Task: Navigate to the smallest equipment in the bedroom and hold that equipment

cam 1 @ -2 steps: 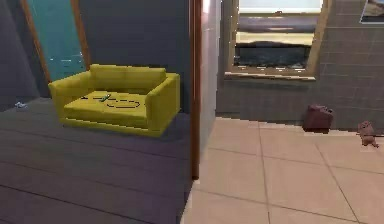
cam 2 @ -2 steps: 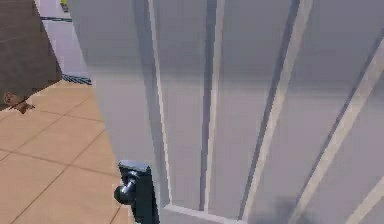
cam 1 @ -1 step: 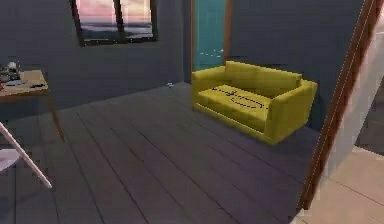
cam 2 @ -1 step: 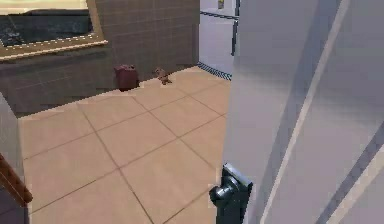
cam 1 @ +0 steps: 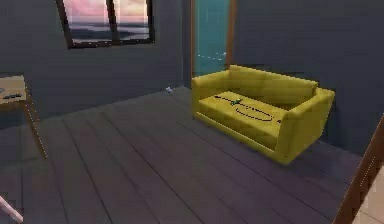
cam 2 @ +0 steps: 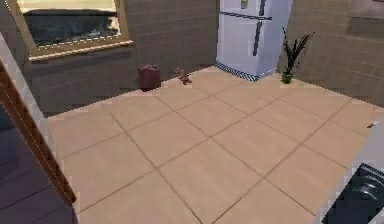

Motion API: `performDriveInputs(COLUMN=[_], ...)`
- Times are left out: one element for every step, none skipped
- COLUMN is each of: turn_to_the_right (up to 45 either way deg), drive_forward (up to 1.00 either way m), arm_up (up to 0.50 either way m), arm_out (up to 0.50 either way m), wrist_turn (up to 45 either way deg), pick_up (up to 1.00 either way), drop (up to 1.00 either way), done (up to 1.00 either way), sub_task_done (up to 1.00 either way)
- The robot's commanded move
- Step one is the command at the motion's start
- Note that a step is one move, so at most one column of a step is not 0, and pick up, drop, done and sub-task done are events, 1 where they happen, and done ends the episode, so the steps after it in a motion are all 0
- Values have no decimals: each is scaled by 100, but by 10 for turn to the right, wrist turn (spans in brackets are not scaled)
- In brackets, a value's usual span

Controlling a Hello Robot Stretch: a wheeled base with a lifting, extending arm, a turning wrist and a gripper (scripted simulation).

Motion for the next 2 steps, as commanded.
performDriveInputs(turn_to_the_right=[450,390], drive_forward=[0,0], arm_up=[0,0], arm_out=[0,0], wrist_turn=[0,0], pick_up=[0,0], drop=[0,0], done=[0,0], sub_task_done=[0,0])
